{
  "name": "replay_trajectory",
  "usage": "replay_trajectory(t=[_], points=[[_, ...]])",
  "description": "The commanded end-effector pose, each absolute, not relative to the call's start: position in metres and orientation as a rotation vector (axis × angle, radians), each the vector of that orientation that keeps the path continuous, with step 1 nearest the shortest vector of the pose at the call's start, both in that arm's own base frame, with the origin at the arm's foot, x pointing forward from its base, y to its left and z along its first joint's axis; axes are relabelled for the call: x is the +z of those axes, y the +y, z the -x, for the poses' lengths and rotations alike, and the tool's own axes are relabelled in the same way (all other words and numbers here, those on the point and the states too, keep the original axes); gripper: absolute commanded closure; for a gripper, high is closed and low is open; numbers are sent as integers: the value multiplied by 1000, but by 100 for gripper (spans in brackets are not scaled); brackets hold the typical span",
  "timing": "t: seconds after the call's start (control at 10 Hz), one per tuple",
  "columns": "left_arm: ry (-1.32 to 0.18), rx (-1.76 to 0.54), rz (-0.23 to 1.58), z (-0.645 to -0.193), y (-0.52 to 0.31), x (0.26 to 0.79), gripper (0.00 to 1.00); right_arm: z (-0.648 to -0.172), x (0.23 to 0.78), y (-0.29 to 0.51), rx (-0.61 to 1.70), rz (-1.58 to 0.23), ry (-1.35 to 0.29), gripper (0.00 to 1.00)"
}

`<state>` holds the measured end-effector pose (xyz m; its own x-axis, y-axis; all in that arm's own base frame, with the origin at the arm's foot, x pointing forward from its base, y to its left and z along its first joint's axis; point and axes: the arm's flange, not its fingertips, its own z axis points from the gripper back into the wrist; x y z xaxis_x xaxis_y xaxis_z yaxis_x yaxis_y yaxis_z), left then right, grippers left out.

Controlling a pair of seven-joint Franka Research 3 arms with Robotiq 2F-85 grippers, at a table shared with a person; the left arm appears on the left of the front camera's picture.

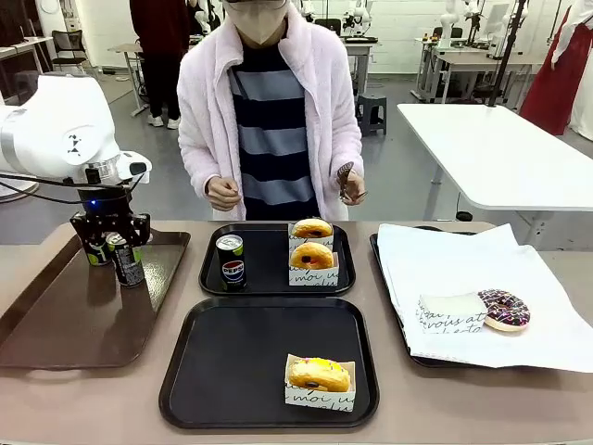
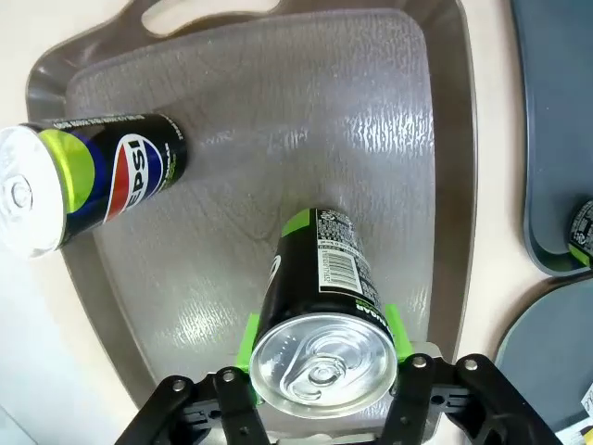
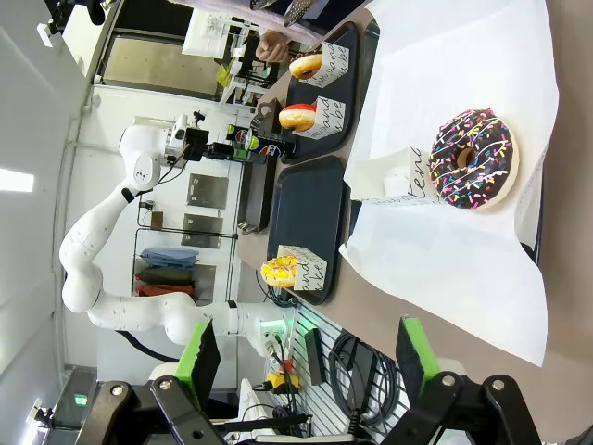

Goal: Set up donuts and drinks on trays.
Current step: Pick up one Pepsi coke from the Handle tray and place it on the Flat Tray without a Pepsi coke.

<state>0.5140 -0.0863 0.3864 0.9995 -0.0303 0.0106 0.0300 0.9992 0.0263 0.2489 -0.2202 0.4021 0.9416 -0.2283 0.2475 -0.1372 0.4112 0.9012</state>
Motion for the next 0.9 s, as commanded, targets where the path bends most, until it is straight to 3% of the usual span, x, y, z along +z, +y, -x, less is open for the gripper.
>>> replay_trajectory(t=[0.0, 0.1, 0.2, 0.4, 0.8], points=[[3, -21, -58, -517, -89, 392, 100, -249, 402, -221, -56, -1161, -369, 0], [3, -27, -54, -517, -88, 394, 91, -249, 402, -221, -56, -1161, -369, 0], [-1, -28, -54, -515, -87, 398, 99, -249, 402, -221, -56, -1161, -369, 0], [9, -11, -50, -508, -89, 418, 100, -249, 402, -221, -56, -1161, -369, 0], [40, -110, -56, -434, -106, 494, 100, -249, 402, -221, -56, -1161, -369, 0]])
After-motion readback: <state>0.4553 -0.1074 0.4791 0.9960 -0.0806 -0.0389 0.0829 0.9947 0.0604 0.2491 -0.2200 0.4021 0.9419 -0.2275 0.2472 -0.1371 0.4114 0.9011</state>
